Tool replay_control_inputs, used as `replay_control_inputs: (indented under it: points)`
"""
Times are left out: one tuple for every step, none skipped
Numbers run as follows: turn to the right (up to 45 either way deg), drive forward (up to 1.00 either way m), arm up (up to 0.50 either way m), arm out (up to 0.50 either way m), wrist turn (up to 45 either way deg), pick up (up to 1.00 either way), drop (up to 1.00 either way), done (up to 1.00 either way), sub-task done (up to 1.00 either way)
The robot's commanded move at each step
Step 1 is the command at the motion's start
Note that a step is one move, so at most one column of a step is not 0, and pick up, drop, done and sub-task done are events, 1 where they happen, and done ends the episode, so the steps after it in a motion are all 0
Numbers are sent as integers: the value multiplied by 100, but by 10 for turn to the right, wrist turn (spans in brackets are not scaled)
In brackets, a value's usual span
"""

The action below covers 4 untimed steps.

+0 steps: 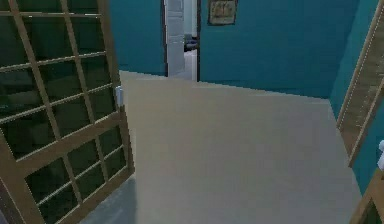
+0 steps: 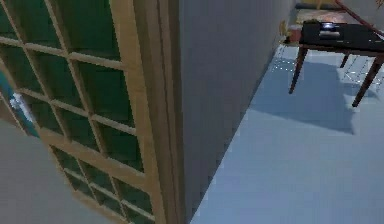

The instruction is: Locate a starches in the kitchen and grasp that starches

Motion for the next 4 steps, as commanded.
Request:
replay_control_inputs:
  points:
    - [30, 0, 0, 0, 0, 0, 0, 0, 0]
    - [0, 100, 0, 0, 0, 0, 0, 0, 0]
    - [0, 65, 0, 0, 0, 0, 0, 0, 0]
    - [-360, 0, 0, 0, 0, 0, 0, 0, 0]
